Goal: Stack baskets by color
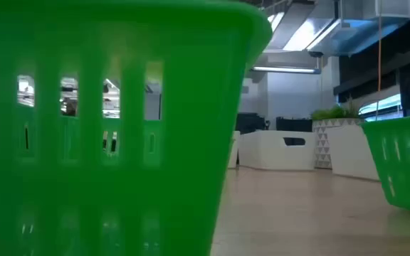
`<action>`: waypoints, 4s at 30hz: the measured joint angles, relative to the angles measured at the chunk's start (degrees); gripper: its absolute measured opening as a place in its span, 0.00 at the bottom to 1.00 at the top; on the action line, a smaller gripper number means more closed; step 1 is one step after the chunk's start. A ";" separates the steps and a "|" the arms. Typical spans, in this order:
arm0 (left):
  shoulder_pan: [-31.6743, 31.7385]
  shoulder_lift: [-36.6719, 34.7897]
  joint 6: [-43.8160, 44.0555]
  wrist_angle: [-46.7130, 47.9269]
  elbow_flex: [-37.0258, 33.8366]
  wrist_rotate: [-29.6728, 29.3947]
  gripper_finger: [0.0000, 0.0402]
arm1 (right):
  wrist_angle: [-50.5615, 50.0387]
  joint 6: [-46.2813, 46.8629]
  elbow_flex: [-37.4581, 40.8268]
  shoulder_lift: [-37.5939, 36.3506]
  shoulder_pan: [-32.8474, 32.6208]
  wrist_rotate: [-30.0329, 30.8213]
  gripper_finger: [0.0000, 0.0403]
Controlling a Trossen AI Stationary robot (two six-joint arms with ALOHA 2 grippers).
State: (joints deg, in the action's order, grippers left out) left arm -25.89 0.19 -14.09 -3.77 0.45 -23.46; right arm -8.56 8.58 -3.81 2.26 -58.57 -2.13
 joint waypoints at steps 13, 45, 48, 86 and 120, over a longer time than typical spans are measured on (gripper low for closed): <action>-0.02 -0.01 0.02 -0.02 -0.01 -0.02 0.00 | -0.01 0.00 0.00 0.00 -0.01 0.00 0.02; 0.00 -0.02 0.02 -0.02 -0.02 -0.02 0.00 | 0.00 -0.28 0.00 -0.02 -0.01 2.46 0.02; -0.02 -0.02 0.02 -0.02 -0.02 0.00 0.00 | 0.12 -0.07 0.00 -0.02 0.00 5.39 0.02; -0.02 3.56 -1.11 -0.30 13.34 -4.70 0.00 | 5.11 -13.79 -0.02 -0.02 0.00 36.20 0.02; 1.92 53.11 75.03 72.32 62.31 -6.41 0.00 | 12.24 -13.60 -0.02 -0.04 0.00 35.98 0.02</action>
State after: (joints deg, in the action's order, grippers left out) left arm -23.97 53.29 60.95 68.55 62.76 -29.87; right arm 3.68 -5.02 -3.84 2.22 -58.57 33.85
